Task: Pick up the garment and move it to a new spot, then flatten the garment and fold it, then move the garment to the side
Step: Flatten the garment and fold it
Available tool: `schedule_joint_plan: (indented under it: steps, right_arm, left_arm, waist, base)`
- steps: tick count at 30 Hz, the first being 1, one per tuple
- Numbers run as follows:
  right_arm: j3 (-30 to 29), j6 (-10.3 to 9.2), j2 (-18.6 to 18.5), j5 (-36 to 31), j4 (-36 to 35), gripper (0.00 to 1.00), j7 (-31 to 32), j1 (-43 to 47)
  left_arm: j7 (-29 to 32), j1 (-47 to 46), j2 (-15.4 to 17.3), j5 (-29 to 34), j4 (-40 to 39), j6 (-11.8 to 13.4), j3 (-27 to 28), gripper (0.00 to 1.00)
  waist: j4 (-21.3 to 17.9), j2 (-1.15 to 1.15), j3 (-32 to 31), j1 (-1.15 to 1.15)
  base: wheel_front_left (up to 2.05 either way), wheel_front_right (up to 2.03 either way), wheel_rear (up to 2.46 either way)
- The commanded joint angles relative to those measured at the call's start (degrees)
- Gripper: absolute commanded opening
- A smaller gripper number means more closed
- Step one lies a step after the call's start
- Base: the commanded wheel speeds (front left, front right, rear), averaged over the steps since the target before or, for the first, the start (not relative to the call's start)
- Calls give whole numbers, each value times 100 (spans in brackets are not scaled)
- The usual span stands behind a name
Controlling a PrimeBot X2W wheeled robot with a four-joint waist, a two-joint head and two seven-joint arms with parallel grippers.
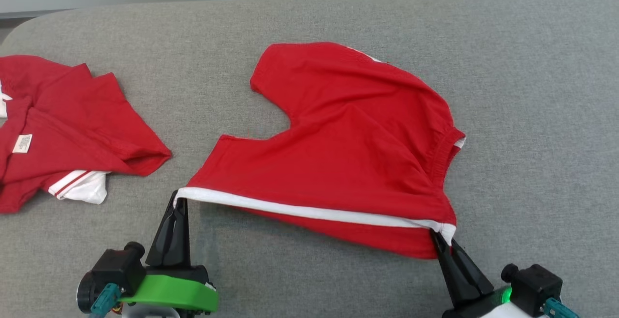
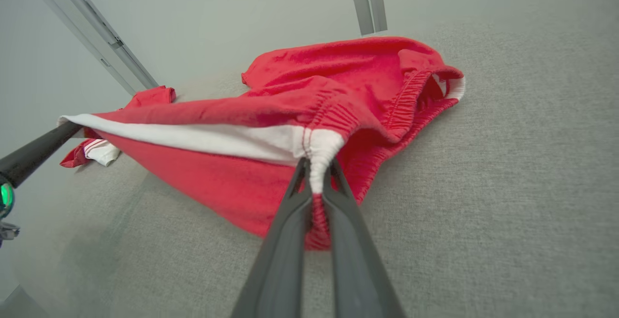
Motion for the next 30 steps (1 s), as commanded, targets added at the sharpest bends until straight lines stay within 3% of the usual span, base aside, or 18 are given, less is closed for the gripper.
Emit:
schedule_joint_plan:
  steps: [1,9,17,21,30]
  right_arm:
    - [-28,-2,3,-65,-117,0,67,217]
    - [64,-2,-16,-74,-656,0,331,675]
    - [-124,-1,187,4,-479,0,436,-345]
    - [-385,-1,303,147,-132,0,371,-1125]
    - [-483,-1,450,533,1179,0,181,-2693]
  left_arm:
    - [60,159,53,-22,-168,56,24,0]
    - [446,297,257,-38,-829,92,46,0]
    - [724,-1130,455,150,-491,-79,-252,0]
    - [885,-2350,448,187,299,-172,-459,0]
    - [916,-4655,407,269,2947,-272,-834,0]
  waist:
    - [-40,0,-51,0]
    - [-219,0,-95,0]
    - [-457,0,378,0]
    - [-577,0,736,0]
    - [-1180,0,1238,0]
  base:
    - [0,0,0]
    - [0,0,0]
    - [0,0,0]
    - [0,0,0]
    - [0,0,0]
